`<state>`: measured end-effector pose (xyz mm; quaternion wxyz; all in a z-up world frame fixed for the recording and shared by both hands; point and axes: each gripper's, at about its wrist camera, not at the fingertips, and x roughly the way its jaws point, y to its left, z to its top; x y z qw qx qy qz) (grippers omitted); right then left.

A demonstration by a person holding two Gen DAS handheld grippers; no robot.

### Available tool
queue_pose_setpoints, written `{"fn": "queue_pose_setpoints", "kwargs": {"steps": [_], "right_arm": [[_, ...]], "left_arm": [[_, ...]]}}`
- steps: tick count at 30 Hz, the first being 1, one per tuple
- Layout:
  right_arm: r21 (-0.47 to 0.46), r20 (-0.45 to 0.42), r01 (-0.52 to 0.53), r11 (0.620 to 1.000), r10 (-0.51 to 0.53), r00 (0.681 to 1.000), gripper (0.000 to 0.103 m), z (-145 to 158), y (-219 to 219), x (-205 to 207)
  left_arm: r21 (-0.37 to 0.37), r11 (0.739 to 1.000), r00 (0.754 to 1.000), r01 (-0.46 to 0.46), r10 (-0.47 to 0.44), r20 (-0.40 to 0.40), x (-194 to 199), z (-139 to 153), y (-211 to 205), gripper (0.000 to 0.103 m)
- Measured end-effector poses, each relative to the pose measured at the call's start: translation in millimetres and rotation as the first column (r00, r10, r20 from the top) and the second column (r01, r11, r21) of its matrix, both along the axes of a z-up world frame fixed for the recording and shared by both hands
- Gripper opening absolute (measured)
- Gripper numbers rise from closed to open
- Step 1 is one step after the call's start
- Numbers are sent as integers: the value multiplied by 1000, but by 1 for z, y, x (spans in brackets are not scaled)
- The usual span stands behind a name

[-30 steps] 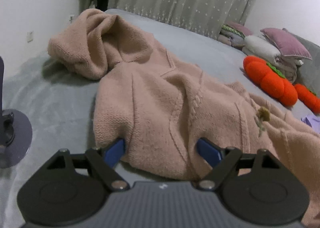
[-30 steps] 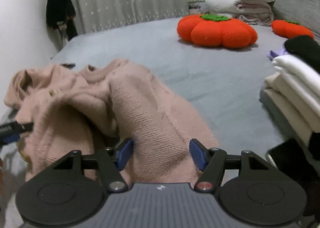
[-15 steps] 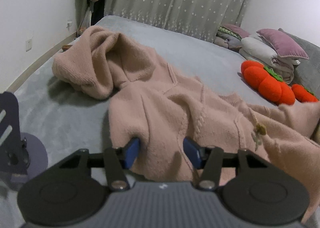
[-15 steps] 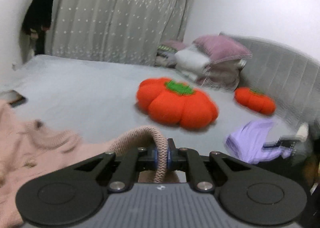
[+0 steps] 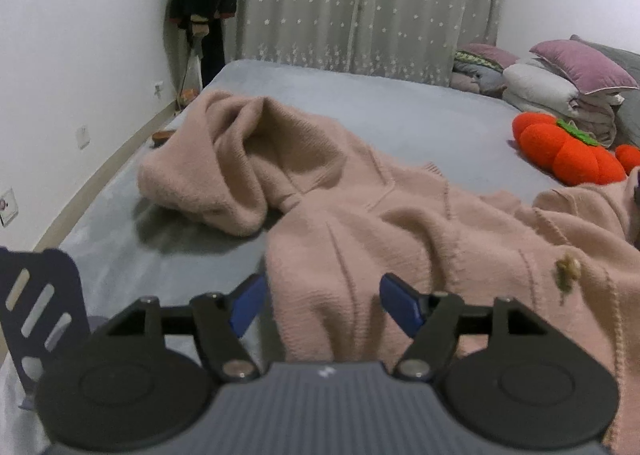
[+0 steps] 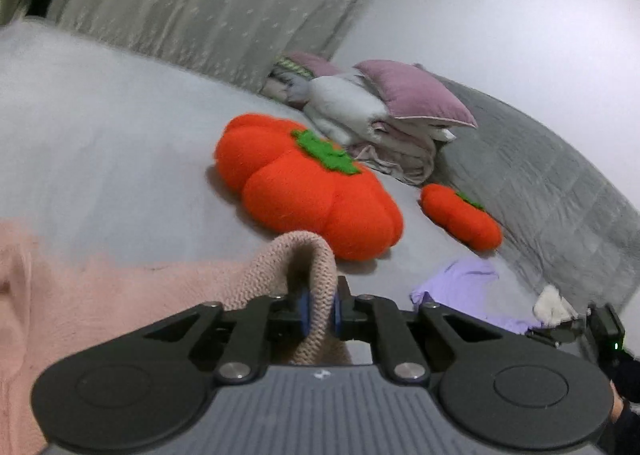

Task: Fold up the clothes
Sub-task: 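Grasp the ribbed sleeve cuff with the right gripper, pull it out, release, then move both grippers to the ribbed hem of the sweater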

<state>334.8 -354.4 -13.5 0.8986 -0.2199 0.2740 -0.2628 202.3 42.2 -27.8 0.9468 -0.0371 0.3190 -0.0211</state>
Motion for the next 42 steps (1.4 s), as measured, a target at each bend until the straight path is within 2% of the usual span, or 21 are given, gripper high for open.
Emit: {"fn": "queue_pose_setpoints", "kwargs": {"steps": [1,2,4,7,13,17,20,24,29,32,36,40,42], "right_arm": [[-18,-12,-17,1000,16,1000,16,-5,6,-1],[-25,-20,-31,999,31,999,24,-7,11,-4],[-21,-27,-58,998,57,998,32,-4,20,-9],[16,-15,-88,996,89,996,38,6,28,-24],[88,-5,-161,983,162,987,45,30,46,-67],[181,-2,-206,962,210,978,52,37,55,-104],[269,-6,-227,936,237,971,54,34,57,-129],[362,-19,-242,900,267,963,55,22,63,-162],[414,-32,-244,877,281,959,57,16,62,-194],[468,-31,-251,847,300,953,59,16,64,-214],[578,-10,-263,773,329,944,67,11,58,-239],[643,-8,-251,724,334,942,69,-9,53,-255],[675,-14,-230,701,323,946,69,-22,49,-257]], "left_arm": [[-3,1000,1000,5,-5,-13,2,-1,2,79],[-4,1000,1000,13,-13,-23,2,-3,3,80],[-1,1000,999,21,-21,-28,1,-4,2,82],[5,999,999,34,-33,-33,-1,-3,1,85],[-32,999,998,41,-43,-48,-4,1,7,88],[-76,995,996,56,-61,-64,-5,2,13,90],[-104,993,994,63,-72,-77,-7,1,17,90],[-99,992,993,76,-84,-82,-13,-1,18,90],[-88,991,992,102,-108,-60,-20,-3,22,89],[-104,989,992,108,-114,-56,-23,-7,25,89],[-85,988,990,130,-134,-42,-23,-16,23,89],[-37,987,987,158,-159,-23,-19,-31,19,83],[-44,984,984,175,-176,-28,-15,-38,17,81]]}}
